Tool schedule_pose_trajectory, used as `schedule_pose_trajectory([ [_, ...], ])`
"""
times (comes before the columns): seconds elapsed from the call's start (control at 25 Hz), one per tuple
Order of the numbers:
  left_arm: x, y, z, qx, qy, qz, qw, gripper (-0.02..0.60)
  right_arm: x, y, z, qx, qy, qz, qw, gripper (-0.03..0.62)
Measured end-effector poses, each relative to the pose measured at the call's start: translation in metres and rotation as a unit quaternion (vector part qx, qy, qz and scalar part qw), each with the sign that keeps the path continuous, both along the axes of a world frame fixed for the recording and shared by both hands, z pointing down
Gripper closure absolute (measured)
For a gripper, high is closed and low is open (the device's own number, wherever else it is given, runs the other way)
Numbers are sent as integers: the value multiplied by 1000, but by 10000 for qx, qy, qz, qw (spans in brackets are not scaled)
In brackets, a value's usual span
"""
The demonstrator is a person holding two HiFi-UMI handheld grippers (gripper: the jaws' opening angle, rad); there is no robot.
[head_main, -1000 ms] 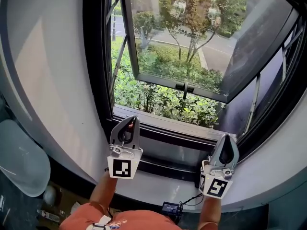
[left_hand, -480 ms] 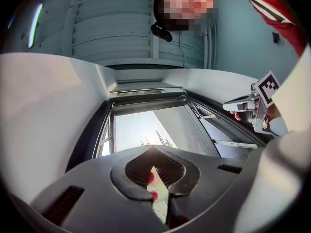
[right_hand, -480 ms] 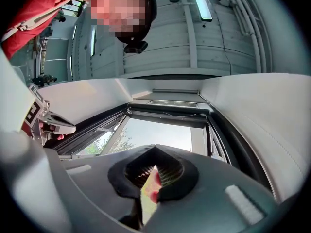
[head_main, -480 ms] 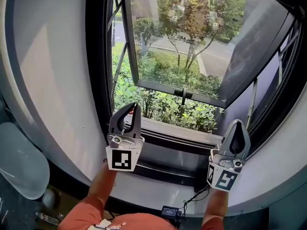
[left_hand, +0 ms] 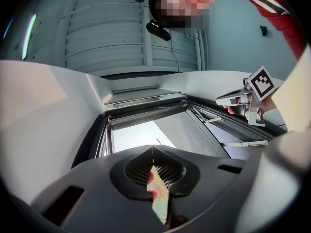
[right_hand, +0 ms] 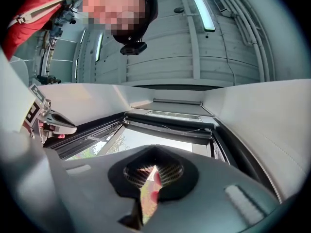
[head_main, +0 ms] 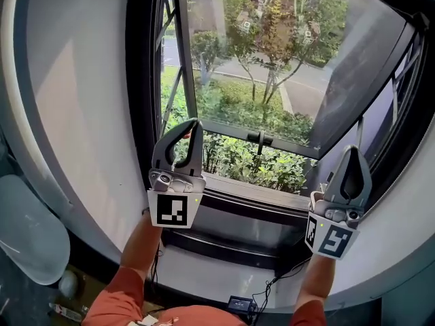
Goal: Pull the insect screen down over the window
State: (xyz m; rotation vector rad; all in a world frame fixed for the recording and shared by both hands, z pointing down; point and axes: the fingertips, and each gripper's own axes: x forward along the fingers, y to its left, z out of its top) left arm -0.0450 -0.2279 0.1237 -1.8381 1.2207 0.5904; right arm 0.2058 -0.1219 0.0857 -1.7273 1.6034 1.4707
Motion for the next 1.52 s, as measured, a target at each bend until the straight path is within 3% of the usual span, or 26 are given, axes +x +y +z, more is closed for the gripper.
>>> schedule_pose_trajectory([
  [0.16, 2, -1, -22, 331, -103, -147, 9993, 575, -2, -3, -19, 112, 159, 108, 9998, 585],
  [0.4, 6, -7, -47, 402, -310, -257, 9984, 575, -7, -14, -40, 197, 523, 416, 9976, 585],
  [0.6, 14, -4, -70, 798, -556, -474, 9941, 575, -5, -27, -58, 185, 795, 652, 9945, 584],
  [1.0, 14, -18, -121, 926, -606, -576, 9922, 575, -4, -34, -104, 308, 1086, 887, 9896, 584],
  [1.32, 20, -16, -165, 1365, -947, -1001, 9810, 575, 2, -44, -142, 246, 1164, 1059, 9872, 583],
  [1.52, 17, -22, -198, 1397, -957, -1194, 9783, 575, 8, -50, -167, 220, 1145, 1174, 9862, 583],
])
